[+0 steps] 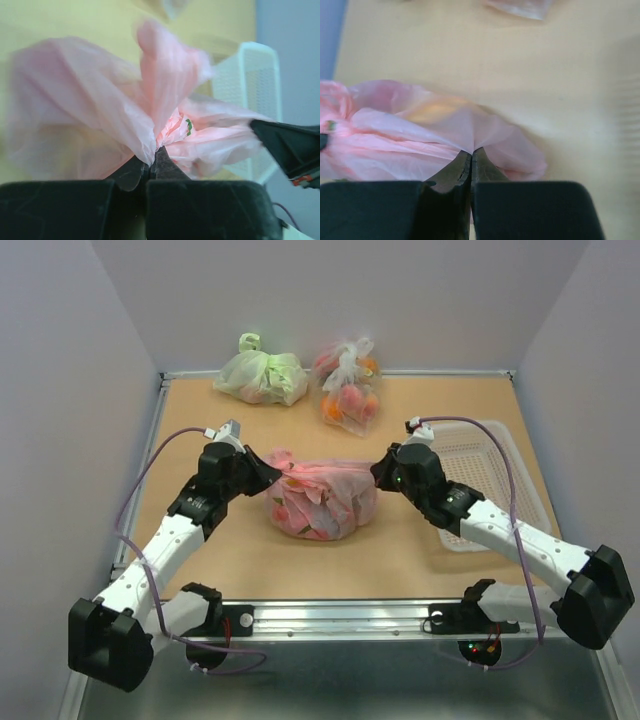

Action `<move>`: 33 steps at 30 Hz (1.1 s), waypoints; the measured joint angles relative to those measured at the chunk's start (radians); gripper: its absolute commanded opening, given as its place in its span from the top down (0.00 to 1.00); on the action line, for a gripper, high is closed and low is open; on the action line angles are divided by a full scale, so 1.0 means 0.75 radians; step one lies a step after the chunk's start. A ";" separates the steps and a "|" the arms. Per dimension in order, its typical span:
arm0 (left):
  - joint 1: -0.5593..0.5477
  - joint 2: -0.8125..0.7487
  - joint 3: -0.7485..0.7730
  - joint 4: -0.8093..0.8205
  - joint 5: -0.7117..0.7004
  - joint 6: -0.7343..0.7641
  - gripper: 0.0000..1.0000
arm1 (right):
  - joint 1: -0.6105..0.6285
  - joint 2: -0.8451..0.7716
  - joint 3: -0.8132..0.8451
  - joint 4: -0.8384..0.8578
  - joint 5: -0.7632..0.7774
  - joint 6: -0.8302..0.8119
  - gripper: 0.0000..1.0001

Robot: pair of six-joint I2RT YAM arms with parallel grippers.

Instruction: Untie the knot of the plastic bag and take out the fruit

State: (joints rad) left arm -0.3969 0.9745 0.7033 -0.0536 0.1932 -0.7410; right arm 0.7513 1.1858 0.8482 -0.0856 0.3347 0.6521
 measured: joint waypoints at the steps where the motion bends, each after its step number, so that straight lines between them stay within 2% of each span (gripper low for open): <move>1: 0.043 0.019 0.006 -0.026 0.002 0.030 1.00 | -0.035 -0.009 -0.007 -0.044 0.011 -0.011 0.99; 9: 0.134 0.102 0.060 -0.185 0.018 0.221 1.00 | -0.072 -0.011 -0.007 -0.251 0.064 -0.036 0.99; 11: 0.176 0.102 0.094 -0.230 -0.020 0.242 1.00 | -0.072 -0.012 -0.005 -0.284 0.066 -0.031 0.84; 12: 0.183 0.102 0.109 -0.246 -0.035 0.253 1.00 | -0.069 -0.012 0.007 -0.300 0.051 -0.038 0.71; 13: 0.183 0.102 0.129 -0.267 -0.055 0.270 1.00 | -0.065 -0.011 0.030 -0.325 0.036 -0.060 0.47; 14: 0.184 0.101 0.148 -0.283 -0.076 0.288 1.00 | -0.064 -0.011 0.050 -0.343 0.030 -0.089 0.36; 16: 0.201 0.101 0.173 -0.300 -0.088 0.332 1.00 | -0.055 0.008 0.152 -0.417 0.016 -0.222 0.18; 17: 0.214 0.100 0.181 -0.302 -0.095 0.350 1.00 | -0.042 0.021 0.199 -0.439 0.014 -0.263 0.15; 21: 0.224 0.091 0.184 -0.301 -0.086 0.400 1.00 | 0.043 0.121 0.466 -0.500 -0.067 -0.469 0.11; 27: 0.208 0.051 0.188 -0.305 -0.057 0.438 1.00 | 0.206 0.377 0.822 -0.490 -0.275 -0.693 0.12; 31: 0.208 0.043 0.204 -0.314 -0.049 0.449 1.00 | 0.268 0.592 0.921 -0.492 -0.362 -0.799 0.17; 33: 0.208 0.040 0.209 -0.323 -0.049 0.453 1.00 | 0.284 0.681 0.937 -0.495 -0.376 -0.836 0.26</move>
State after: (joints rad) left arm -0.2413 1.0042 0.8600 -0.2962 0.1566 -0.4015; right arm 0.9642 1.6962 1.5513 -0.4572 0.0525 0.0250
